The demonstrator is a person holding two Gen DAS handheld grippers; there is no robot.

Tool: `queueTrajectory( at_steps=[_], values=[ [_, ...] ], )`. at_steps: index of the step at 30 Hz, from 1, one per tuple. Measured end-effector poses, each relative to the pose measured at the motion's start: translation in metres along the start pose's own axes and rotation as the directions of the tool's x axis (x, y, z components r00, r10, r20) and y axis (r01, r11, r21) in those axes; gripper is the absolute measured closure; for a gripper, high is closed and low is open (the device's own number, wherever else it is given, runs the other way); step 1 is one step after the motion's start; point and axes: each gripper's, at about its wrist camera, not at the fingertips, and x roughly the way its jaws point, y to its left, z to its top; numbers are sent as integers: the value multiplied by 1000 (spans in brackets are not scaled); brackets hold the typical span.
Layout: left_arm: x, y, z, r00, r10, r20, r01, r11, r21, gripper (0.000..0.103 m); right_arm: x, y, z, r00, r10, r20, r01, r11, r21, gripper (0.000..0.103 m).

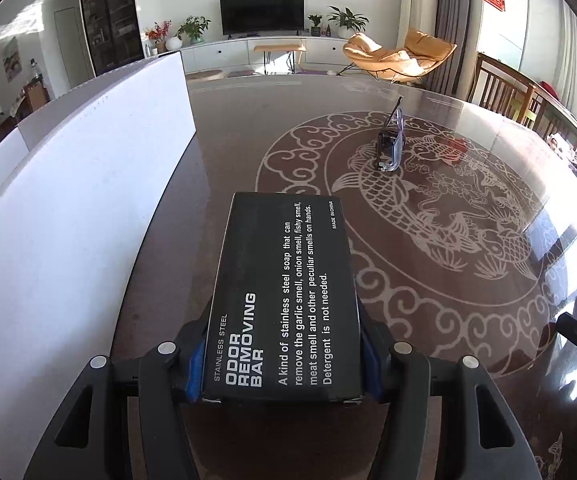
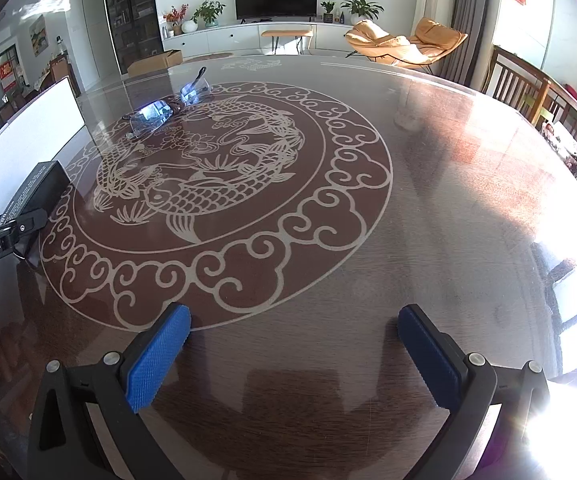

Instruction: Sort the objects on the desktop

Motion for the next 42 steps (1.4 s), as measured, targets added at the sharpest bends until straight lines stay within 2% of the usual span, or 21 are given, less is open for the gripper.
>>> queueTrajectory(
  at_steps=[2, 4, 5, 7, 10, 12, 14, 17, 20, 22, 23, 24, 25, 28, 31, 35, 37, 42],
  values=[
    [-1, -1, 0, 1000, 2, 0, -2, 1000, 1, 44, 6, 6, 9, 1000, 5, -6, -5, 1000, 0, 0],
    [0, -2, 1, 1000, 3, -1, -3, 1000, 2, 44, 16, 19, 32, 996, 81, -37, -81, 997, 1, 0],
    [0, -3, 2, 1000, 4, -1, -4, 1000, 2, 44, 23, 27, 49, 985, 164, -46, -163, 986, 39, 0],
    [0, -3, 1, 1000, 3, -1, -3, 1000, 2, 44, 37, 41, 81, 948, 312, -56, -303, 944, 131, 0],
    [1, -3, 2, 1000, 3, -1, -3, 1000, 2, 44, 64, 68, 133, 925, 374, -71, -351, 909, 224, 0],
    [0, -3, 1, 1000, 3, -1, -3, 1000, 2, 44, 80, 91, 163, 929, 361, -85, -336, 916, 220, 0],
    [0, -3, 1, 1000, 3, -1, -3, 1000, 2, 44, 93, 112, 184, 946, 305, -113, -286, 944, 164, 0],
    [1, -4, 0, 1000, 2, 0, -2, 1000, 0, 44, 109, 135, 198, 970, 193, -149, -184, 980, 70, 0],
    [1, -5, 0, 1000, 2, 0, -2, 1000, 0, 44, 123, 136, 201, 972, 148, -184, -137, 988, 73, 4],
    [2, -5, 1, 1000, 2, 0, -2, 1000, 0, 44, 117, 132, 203, 984, 118, -131, -109, 992, 70, 33],
    [2, -5, 1, 1000, 2, 0, -2, 1000, 0, 44, 115, 131, 202, 986, 117, -116, -111, 992, 59, 61],
    [3, -6, 1, 1000, 2, 0, -2, 1000, 0, 44, 114, 129, 202, 982, 155, -109, -149, 987, 58, 76],
    [4, -6, 1, 1000, 3, 0, -3, 1000, 0, 44, 113, 128, 200, 980, 165, -113, -160, 986, 53, 79],
    [4, -6, 1, 1000, 3, 0, -3, 1000, 0, 44, 103, 126, 188, 978, 177, -106, -178, 984, 3, 81],
    [5, -6, 1, 1000, 5, 0, -5, 1000, 2, 44, 87, 116, 162, 974, 207, -93, -211, 976, -43, 80],
    [7, -7, 1, 1000, 7, 2, -7, 1000, 9, 44, 49, 89, 102, 970, 231, -72, -237, 966, -105, 80],
    [3, -9, -5, 1000, -13, 3, 13, 1000, -26, 45, 27, 73, 70, 972, 230, -56, -235, 963, -130, 80],
    [-18, -63, -32, 997, -77, 2, 77, 995, 56, 45, -22, 29, -5, 978, 208, 5, -205, 967, -148, 80]
  ],
)
